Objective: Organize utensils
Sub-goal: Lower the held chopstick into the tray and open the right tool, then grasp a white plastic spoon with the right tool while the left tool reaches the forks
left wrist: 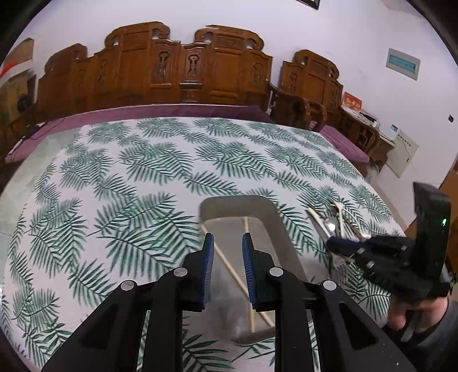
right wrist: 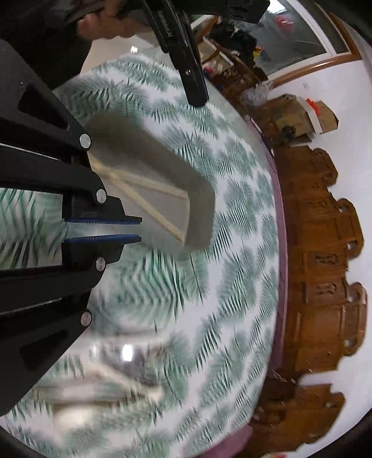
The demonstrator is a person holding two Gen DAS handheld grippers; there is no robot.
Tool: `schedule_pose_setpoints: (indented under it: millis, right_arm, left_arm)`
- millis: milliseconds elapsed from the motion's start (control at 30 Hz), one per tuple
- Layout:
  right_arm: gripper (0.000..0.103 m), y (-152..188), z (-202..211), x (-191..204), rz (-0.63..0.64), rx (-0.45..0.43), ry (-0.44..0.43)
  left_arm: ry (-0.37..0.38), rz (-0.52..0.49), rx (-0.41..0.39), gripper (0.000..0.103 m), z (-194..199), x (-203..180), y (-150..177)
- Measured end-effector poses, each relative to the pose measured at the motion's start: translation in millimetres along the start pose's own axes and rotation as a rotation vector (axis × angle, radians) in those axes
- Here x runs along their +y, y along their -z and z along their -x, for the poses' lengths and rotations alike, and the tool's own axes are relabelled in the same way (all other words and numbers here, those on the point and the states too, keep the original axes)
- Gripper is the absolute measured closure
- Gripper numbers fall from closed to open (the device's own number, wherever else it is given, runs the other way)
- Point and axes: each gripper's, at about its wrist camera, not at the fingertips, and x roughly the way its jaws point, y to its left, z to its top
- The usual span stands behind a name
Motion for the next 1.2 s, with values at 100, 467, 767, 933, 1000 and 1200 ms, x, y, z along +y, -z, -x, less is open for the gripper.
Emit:
schedule_pose_setpoints:
  millis: [100,467,767,933,1000,1200]
  right_arm:
    - [0.093,-3,16,-30,0.002,-0.028,0.067]
    - [0.072,22,12,-73,-0.036,-0.015,0.126]
    - [0.072,54,-17,-73,-0.004,0.104,0.136]
    - [0.07,63,-24,-74,0.007,0.132,0.148]
    - [0.07,64,-25,-75,0.004,0.133,0.144]
    - [0.07,63,-24,-69,0.055,0.114,0.188]
  left_arm:
    - [0.011,-0.012,-0.002,0.077,-4,-11,-1]
    - [0.051,-0.065,0.012,0.032,-24,-58,-3]
    - [0.075,-0.085,0.024,0.029,-33,-79,0]
    - [0.087,-0.099,0.037,0.029,-37,-88,4]
    - [0.088,-0.108,0.04,0.029,-38,-91,6]
    - [0.091,-0.127,0.05,0.029,-42,-98,9]
